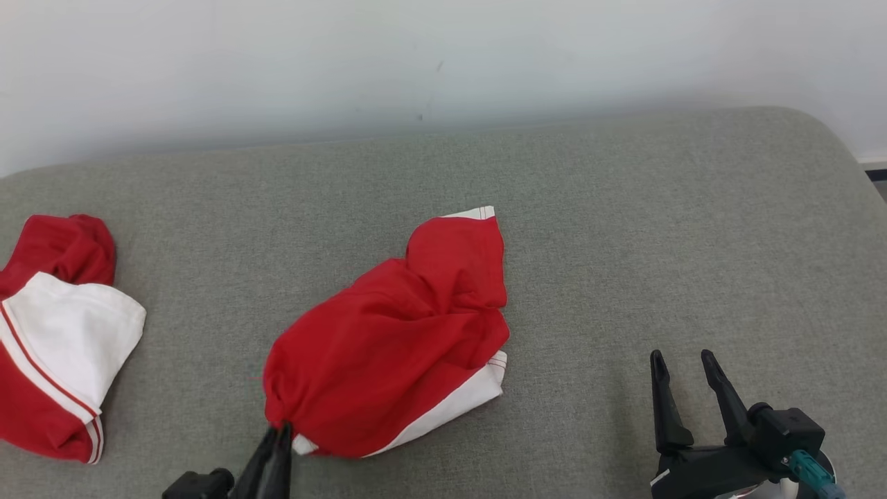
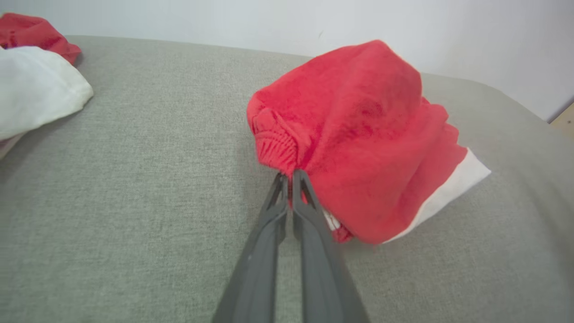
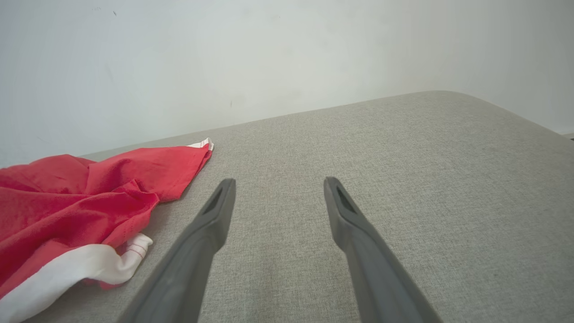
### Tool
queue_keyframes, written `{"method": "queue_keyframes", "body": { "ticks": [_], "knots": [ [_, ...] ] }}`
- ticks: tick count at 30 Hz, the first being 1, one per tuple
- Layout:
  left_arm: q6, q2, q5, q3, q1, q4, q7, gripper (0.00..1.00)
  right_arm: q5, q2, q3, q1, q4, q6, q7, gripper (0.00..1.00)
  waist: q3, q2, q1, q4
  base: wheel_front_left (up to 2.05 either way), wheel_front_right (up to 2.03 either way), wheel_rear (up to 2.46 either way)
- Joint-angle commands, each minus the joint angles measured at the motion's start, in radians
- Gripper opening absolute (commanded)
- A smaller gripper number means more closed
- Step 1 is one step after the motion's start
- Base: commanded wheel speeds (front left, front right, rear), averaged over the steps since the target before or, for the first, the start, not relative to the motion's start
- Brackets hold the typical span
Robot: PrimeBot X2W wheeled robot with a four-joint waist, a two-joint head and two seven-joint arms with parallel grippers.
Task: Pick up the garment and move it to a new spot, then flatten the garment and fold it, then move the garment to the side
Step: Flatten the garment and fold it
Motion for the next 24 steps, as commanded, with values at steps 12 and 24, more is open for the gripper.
{"method": "queue_keyframes", "body": {
  "ticks": [12,24],
  "knots": [
    [-0.007,-0.026,-0.008,0.034,-0.002,0.090,-0.075,1.00,-0.006,-0.001,-0.001,0.009,0.001,-0.002,0.000,1.00,-0.004,0.0000,0.0001,0.030,0.00,0.00,0.00],
    [-0.068,-0.078,-0.034,0.023,-0.055,0.278,-0.086,1.00,-0.016,-0.001,0.000,-0.007,0.003,-0.002,0.000,1.00,0.012,0.0000,0.0001,-0.024,0.00,0.00,0.00]
  ]
}}
